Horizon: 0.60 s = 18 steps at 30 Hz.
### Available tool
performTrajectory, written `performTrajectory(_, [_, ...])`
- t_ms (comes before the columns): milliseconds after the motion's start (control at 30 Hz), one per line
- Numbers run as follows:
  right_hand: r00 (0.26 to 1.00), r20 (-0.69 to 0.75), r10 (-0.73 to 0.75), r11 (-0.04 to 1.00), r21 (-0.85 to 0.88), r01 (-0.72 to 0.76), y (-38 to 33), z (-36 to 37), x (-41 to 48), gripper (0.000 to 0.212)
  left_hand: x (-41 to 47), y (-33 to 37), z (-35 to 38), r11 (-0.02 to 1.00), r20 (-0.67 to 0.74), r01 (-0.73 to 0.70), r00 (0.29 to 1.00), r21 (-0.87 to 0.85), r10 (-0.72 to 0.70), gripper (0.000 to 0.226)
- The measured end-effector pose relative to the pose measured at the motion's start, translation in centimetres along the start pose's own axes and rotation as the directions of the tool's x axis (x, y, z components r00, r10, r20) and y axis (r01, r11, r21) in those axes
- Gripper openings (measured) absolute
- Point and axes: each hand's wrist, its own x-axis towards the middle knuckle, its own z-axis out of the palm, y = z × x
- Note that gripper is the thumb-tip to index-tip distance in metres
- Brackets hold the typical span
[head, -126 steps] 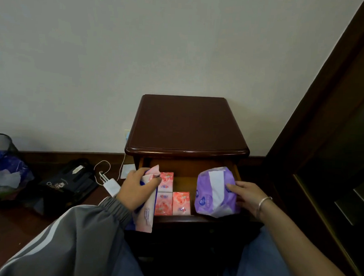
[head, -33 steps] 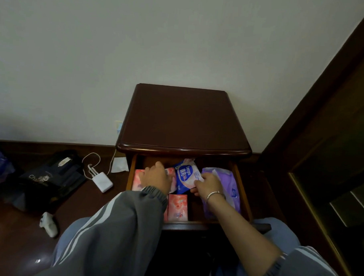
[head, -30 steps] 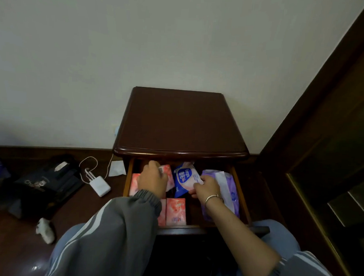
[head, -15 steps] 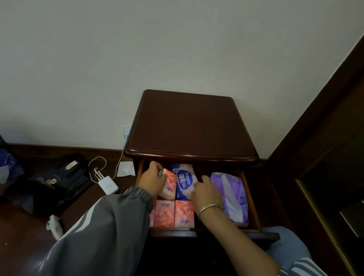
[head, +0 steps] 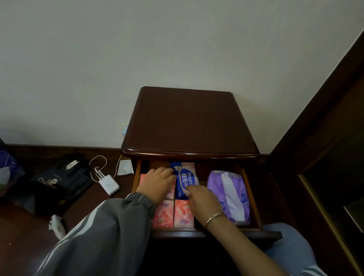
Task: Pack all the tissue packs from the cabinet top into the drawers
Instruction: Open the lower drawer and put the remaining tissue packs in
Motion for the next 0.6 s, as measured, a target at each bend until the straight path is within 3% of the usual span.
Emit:
performTrajectory(167, [0.996,0.086,-0.017,0.999,0.040,0.013,0.1,-0.9,-1.5,0.030,-0.2,-0.3,0.3,0.997,0.152,-0.050,0.987,0.053,0.041,0.048])
performTrajectory(300, [0.994,0.089,-0.059,0.996,0.066,0.053,-0.3,-1.1,-3.0,0.030,-0.1,-0.4,0.0,0.999,0.306,0.022,0.952,-0.029,-0.012,0.049])
performTrajectory(600, [0.991,0.000,-0.132,0.968,0.213,0.129,0.0,-0.6,-4.2,0.028,-0.4,-0.8,-0.7,0.997,0.186,0.026,0.982,-0.068,-0.013,0.041])
